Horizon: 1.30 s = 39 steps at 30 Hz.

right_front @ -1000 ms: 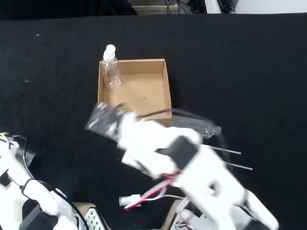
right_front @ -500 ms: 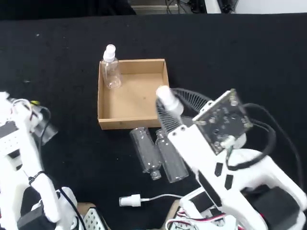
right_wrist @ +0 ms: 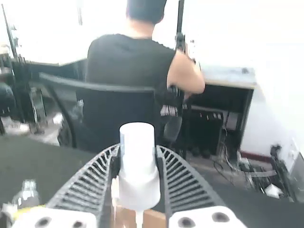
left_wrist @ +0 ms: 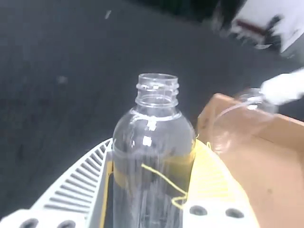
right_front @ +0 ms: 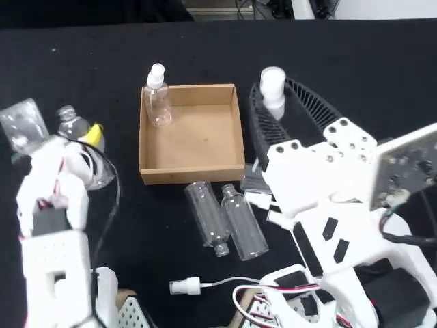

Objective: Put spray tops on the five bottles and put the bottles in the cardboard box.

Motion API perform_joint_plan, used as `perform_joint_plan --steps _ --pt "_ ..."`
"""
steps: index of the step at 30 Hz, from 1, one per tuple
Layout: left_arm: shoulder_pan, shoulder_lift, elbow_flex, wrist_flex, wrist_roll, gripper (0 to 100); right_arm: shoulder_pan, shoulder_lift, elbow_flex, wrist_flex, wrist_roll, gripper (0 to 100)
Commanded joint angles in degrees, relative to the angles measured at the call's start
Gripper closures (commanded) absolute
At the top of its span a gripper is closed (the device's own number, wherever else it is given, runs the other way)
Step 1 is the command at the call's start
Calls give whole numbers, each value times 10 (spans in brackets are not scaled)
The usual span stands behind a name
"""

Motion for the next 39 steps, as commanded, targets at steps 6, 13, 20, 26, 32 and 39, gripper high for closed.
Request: perform_joint_plan --steps 6,13,20,26,32,39 --pt "93 -342 146 -25 -17 970 11 -3 -7 -48 -86 987" --pt "121 -389 183 -53 -18 970 9 0 -3 -132 -88 987" --pt "120 -385 247 -189 -13 970 -47 0 -2 -169 -88 987" --pt "119 -385 262 -207 -17 970 -77 0 22 -171 -88 987" --pt "116 -386 274 -231 -13 970 -82 -3 28 -171 -88 987" --pt "119 -381 343 -322 -16 970 -82 -1 28 -171 -88 987"
